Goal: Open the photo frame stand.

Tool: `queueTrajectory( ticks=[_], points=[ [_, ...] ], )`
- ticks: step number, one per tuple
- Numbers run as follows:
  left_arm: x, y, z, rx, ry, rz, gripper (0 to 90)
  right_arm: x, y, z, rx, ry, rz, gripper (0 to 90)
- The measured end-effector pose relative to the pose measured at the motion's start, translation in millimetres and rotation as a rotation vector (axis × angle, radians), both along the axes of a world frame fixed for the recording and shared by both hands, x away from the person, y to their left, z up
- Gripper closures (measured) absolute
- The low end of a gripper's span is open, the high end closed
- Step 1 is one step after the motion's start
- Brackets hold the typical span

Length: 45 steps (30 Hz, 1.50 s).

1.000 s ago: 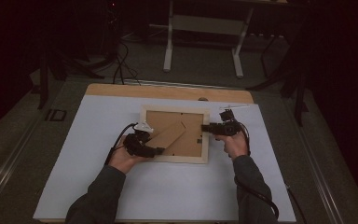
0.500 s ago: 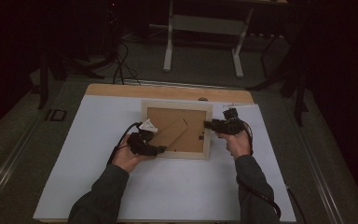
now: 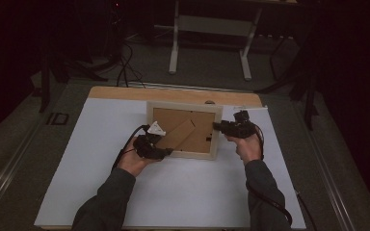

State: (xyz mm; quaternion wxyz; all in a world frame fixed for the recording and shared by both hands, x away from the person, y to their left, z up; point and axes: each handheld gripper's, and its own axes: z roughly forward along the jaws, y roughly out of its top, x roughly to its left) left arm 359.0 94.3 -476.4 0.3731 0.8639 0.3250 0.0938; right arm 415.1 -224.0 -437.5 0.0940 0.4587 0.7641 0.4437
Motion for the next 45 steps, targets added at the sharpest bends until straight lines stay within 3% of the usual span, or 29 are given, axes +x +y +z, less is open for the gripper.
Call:
queueTrajectory(
  ticks=[19, 45],
  points=[
    [1.5, -1.7, -0.1, 0.02, -0.038, 0.026, 61.7, -4.9, 2.6, 8.3, -0.032, -0.056, 0.017, 62.3],
    [9.7, -3.0, 1.6, 0.023, -0.046, 0.076, 65.2, -7.0, 8.9, 16.8, -0.07, -0.105, 0.016, 62.7]
  ],
)
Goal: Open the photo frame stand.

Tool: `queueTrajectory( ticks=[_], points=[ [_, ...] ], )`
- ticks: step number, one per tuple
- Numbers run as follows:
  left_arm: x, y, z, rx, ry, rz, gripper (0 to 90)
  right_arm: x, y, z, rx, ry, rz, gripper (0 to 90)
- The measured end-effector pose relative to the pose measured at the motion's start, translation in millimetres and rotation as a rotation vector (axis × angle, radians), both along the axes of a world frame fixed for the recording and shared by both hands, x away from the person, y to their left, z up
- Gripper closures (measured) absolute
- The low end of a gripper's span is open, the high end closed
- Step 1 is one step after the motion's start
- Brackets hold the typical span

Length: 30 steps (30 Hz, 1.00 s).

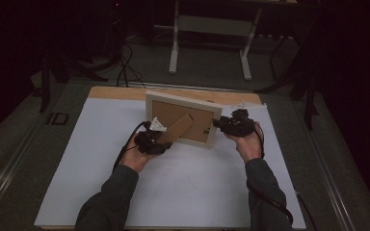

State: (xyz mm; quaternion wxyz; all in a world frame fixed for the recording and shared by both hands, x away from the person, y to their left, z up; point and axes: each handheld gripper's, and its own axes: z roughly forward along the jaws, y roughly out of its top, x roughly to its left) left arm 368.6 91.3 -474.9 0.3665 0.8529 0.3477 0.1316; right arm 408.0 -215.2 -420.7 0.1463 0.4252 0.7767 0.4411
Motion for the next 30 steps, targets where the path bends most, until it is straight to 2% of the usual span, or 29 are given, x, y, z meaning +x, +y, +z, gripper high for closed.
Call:
queueTrajectory(
  ticks=[1, 2, 3, 4, 5, 7, 8, 11, 19, 30],
  points=[
    [0.2, 0.2, 0.4, -0.004, -0.003, 0.008, 65.9, -0.3, -0.6, 1.0, 0.003, -0.005, -0.007, 74.1],
    [0.8, 0.4, 1.5, -0.013, -0.007, 0.016, 67.2, -1.0, -3.6, 2.9, 0.032, -0.008, -0.012, 79.4],
    [1.4, 0.5, 2.2, -0.022, -0.006, 0.019, 68.0, -1.0, -7.6, 5.8, 0.109, -0.002, 0.015, 79.3],
    [2.2, 0.4, 3.1, -0.029, -0.001, 0.02, 68.1, -1.5, -7.7, 8.1, 0.107, -0.011, 0.017, 79.3],
    [2.5, 0.0, 3.2, -0.028, 0.0, 0.024, 68.3, -2.3, -4.9, 10.8, 0.054, -0.016, 0.007, 79.1],
    [3.3, 0.1, 1.6, -0.031, 0.02, 0.022, 69.7, -2.4, 0.3, 12.5, -0.023, -0.029, 0.008, 76.7],
    [3.6, 0.5, -0.2, -0.017, 0.03, 0.016, 70.6, -2.1, 0.8, 12.3, -0.033, -0.028, 0.008, 76.6],
    [2.6, 0.1, -3.9, 0.007, 0.032, 0.009, 71.2, -0.3, -1.1, 8.4, -0.023, -0.016, 0.007, 75.9],
    [-2.0, -0.5, -6.7, 0.013, 0.012, 0.004, 71.5, -1.8, -4.1, 1.9, 0.0, -0.008, 0.014, 73.0],
    [-6.4, -0.9, -10.3, 0.016, -0.009, 0.004, 71.9, -6.0, -0.2, 0.6, -0.023, -0.014, 0.064, 70.1]
  ],
)
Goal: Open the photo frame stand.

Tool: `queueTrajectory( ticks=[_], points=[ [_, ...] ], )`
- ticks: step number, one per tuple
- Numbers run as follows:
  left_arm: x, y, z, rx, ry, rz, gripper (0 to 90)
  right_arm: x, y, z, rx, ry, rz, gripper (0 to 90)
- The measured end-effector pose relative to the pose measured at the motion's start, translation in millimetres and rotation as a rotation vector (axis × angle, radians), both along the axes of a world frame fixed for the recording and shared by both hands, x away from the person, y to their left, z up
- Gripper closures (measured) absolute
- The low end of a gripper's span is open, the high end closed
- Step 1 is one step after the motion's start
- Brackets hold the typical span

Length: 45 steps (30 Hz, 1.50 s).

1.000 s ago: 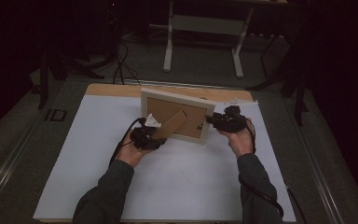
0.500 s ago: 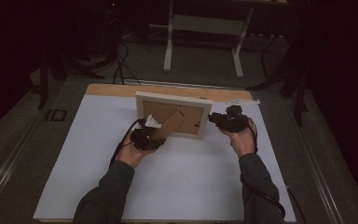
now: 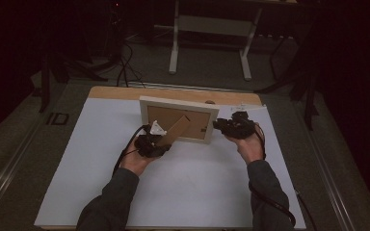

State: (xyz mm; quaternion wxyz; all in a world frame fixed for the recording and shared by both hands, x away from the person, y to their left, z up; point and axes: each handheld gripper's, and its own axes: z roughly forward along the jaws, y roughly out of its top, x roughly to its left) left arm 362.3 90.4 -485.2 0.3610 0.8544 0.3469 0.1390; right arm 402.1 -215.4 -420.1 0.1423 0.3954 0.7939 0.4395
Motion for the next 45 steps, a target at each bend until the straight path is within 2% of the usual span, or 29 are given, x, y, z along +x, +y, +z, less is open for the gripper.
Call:
queueTrajectory(
  ticks=[5, 9, 17, 22, 25, 33, 38, 45],
  points=[
    [-2.1, -0.9, -1.7, 0.012, -0.004, 0.0, 71.9, -3.0, 0.7, -6.7, -0.028, 0.016, 0.021, 68.7],
    [-4.8, -1.8, -0.8, 0.016, -0.009, -0.003, 71.9, -5.6, -2.5, -10.7, -0.033, 0.028, 0.031, 68.4],
    [-13.1, -3.4, -4.2, 0.005, -0.014, -0.004, 73.3, -9.2, -11.3, -12.5, -0.035, 0.03, 0.026, 67.5],
    [-17.4, -4.6, -5.6, 0.015, -0.021, -0.008, 73.5, -8.7, -13.4, -15.2, -0.038, 0.037, 0.009, 67.8],
    [-19.6, -5.9, -6.2, 0.025, -0.027, -0.012, 73.5, -8.1, -12.7, -18.3, -0.052, 0.035, -0.018, 70.6],
    [-28.4, -9.7, -8.8, 0.035, -0.055, -0.025, 73.3, -6.3, -7.8, -18.1, -0.048, 0.021, -0.071, 83.4],
    [-32.6, -12.8, -10.5, 0.045, -0.062, -0.037, 73.3, -6.6, -5.0, -17.6, -0.046, 0.019, -0.064, 85.0],
    [-39.8, -21.7, -15.2, 0.086, -0.08, -0.064, 73.2, -7.5, -2.6, -20.4, -0.041, 0.022, -0.052, 85.0]
  ],
)
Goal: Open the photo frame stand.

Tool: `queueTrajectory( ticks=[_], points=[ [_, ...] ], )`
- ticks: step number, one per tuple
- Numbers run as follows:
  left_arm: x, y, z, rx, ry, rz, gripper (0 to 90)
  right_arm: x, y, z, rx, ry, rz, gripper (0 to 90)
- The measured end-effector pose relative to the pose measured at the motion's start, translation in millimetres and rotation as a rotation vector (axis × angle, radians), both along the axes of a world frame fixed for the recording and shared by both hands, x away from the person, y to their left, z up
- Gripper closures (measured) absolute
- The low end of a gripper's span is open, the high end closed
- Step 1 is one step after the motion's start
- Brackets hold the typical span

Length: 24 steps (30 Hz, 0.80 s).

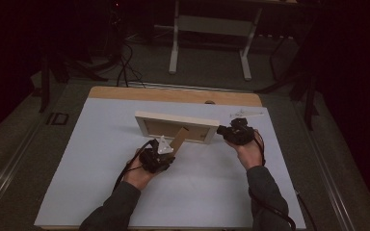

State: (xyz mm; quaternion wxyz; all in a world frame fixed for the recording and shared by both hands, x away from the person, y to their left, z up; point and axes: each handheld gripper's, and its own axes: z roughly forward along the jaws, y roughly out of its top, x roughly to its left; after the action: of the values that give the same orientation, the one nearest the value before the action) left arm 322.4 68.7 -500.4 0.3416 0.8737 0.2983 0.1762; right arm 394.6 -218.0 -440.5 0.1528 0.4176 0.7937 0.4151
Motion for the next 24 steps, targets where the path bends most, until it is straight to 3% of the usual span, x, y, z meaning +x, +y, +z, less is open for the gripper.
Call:
queueTrajectory(
  ticks=[8, 24],
  points=[
    [-1.8, 1.4, 4.2, -0.024, -0.004, -0.003, 73.2, -1.2, -0.4, 1.2, 0.003, -0.003, 0.003, 85.0],
    [-4.9, 11.4, 13.7, -0.098, 0.031, -0.029, 59.9, -1.8, -0.7, -6.8, -0.002, 0.009, -0.001, 83.5]
  ],
)
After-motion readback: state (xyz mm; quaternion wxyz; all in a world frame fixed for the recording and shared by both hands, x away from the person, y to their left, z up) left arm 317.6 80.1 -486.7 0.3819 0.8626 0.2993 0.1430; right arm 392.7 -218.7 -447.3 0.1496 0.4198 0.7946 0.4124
